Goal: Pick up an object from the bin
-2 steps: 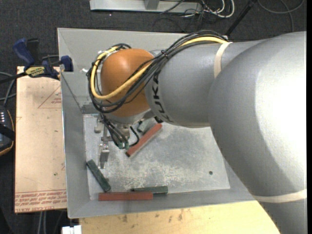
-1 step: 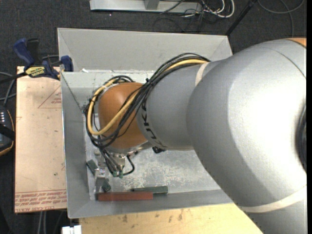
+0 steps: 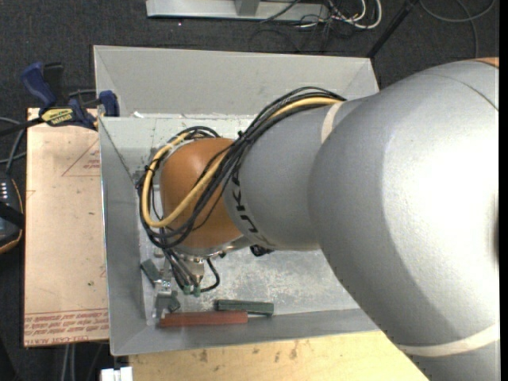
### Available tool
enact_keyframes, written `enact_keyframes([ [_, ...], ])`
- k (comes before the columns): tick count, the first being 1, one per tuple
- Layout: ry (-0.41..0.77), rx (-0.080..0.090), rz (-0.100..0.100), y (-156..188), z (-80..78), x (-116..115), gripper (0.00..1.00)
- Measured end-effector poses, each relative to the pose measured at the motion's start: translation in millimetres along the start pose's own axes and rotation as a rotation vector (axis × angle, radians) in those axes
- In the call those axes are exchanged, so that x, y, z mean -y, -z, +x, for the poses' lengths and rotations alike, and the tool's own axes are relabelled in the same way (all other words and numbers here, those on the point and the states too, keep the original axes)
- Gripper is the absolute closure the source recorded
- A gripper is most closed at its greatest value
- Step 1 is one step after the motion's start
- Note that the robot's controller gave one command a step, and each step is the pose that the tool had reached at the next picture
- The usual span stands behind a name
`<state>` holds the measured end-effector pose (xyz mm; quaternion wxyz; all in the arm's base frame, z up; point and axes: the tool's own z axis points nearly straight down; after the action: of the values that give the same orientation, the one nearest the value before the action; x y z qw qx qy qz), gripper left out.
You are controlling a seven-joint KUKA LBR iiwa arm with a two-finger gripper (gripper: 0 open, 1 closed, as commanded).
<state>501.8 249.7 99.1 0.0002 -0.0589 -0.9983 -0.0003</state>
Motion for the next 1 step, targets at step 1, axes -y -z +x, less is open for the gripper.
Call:
enact_keyframes([
  [1,-0.139,0.002,-0.001,9.2,-6.4,7.4,0.00],
])
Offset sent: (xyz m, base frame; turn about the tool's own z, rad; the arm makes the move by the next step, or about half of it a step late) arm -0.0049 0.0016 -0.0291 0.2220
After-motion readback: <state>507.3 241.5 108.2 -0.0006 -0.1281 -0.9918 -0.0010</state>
